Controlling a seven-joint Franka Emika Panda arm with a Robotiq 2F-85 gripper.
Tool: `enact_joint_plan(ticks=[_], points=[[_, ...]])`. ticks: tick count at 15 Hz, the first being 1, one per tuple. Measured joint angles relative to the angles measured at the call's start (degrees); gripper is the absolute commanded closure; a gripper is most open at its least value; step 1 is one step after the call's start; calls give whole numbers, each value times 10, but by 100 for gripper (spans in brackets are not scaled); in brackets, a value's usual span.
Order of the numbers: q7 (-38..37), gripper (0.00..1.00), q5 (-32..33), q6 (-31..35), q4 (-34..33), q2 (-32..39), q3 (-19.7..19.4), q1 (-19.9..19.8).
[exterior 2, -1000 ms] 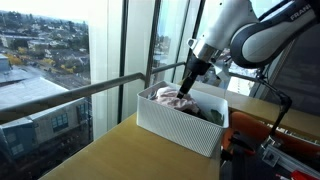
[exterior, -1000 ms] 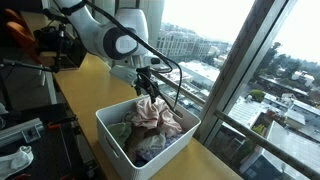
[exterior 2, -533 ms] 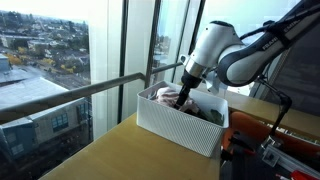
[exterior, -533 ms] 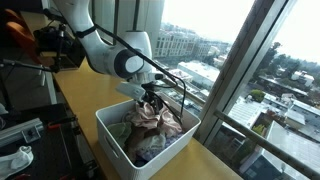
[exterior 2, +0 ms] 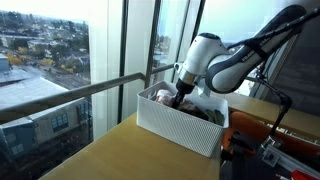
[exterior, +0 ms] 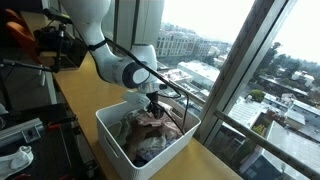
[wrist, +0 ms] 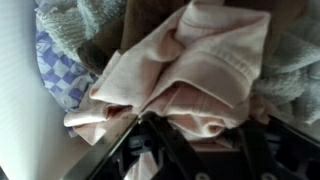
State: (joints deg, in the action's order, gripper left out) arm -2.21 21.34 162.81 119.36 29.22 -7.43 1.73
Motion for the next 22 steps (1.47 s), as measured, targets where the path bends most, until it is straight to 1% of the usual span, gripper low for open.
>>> enact_joint_plan(ticks=[1,2,3,4,5,6,9,16,19,22], points=[[0,85,-7,-1,-3,-1,0,0],[-1,94,-13,-1,-5,-2,-1,0],[-2,99,-18,-1,-5,-6,-1,0],[-5,100,-20,-1,-5,-12,-2,0],[-9,96,-22,-2,-4,-20,-3,1],[-13,98,-22,-3,-3,-30,-5,3],[-29,96,-22,-14,-2,-71,-12,14],[-71,96,-16,-62,-4,-207,-5,32],[-97,96,-12,-92,-1,-268,26,43],[-138,96,-5,-121,14,-322,80,55]])
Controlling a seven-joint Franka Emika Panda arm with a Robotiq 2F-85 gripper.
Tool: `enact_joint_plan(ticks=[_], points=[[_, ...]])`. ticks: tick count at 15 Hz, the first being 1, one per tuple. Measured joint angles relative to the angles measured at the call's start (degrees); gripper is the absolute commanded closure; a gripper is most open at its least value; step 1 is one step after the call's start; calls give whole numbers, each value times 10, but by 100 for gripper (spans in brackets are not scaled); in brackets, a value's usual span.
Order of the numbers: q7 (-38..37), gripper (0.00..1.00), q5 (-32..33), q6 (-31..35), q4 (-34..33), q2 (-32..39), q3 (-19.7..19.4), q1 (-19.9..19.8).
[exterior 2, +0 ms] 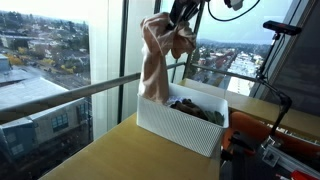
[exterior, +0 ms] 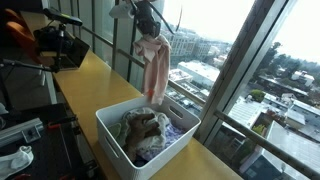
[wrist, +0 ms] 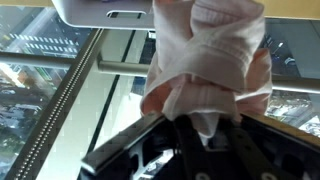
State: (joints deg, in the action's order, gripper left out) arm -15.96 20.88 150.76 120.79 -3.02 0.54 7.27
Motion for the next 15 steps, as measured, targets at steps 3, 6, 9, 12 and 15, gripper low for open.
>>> enact_joint_plan(ticks=[3,6,9,12,15], points=[[-47,96,6,-17,18,-38,63,15],[-82,96,5,-30,31,-66,122,30],[-102,96,0,-31,48,-76,160,40],[-104,96,-16,-27,79,-65,166,38],[-79,96,-60,8,115,-27,155,34]])
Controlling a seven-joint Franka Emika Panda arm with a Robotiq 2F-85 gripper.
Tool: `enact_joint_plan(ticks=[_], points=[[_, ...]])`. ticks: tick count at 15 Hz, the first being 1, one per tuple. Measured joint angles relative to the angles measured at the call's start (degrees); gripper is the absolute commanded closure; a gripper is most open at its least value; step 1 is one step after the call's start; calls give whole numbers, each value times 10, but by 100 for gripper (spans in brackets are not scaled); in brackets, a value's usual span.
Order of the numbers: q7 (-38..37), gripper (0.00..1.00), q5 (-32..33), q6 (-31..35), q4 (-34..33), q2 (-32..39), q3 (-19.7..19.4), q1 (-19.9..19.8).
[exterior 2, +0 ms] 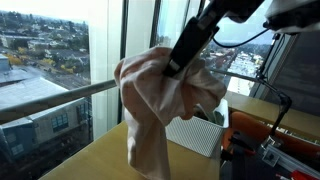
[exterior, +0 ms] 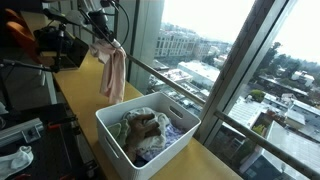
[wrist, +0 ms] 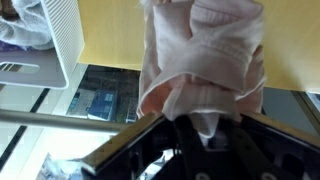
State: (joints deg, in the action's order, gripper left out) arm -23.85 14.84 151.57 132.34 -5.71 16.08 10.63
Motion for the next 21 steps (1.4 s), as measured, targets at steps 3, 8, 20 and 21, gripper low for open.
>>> enact_joint_plan(ticks=[3,8,20,21], points=[[22,96,-25,62,25,76,-19,-6],[101,96,-91,121,5,216,-45,-18],[196,96,-165,122,-111,385,-38,-24],[196,60,-165,122,-116,395,-38,-21]])
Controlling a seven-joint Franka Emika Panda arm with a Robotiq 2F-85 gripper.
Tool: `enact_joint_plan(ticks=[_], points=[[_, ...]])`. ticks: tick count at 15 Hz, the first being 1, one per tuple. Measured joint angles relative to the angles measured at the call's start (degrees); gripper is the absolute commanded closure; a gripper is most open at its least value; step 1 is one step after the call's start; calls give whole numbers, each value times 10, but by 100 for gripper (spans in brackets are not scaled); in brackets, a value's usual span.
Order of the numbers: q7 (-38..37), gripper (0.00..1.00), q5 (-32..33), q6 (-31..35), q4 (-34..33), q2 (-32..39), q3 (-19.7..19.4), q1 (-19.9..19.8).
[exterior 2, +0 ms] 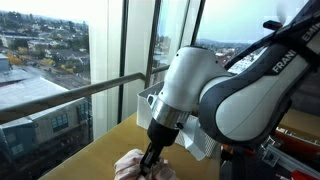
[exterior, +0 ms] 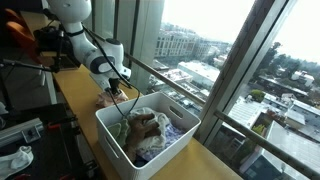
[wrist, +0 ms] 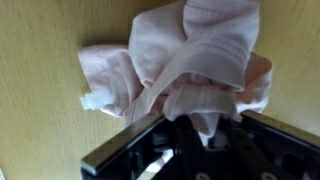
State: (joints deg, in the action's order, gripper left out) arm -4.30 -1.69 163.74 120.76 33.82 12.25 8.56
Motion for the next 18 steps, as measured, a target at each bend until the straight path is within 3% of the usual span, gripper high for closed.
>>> enact_joint_plan(ticks=[2,9,12,18], points=[[-1,53,0,0,-9,16,-4,8],[-1,2,0,-1,-14,-23,-29,17],[-1,0,1,-18,-10,-76,-52,5],[9,0,1,-56,-10,-143,-97,-67]])
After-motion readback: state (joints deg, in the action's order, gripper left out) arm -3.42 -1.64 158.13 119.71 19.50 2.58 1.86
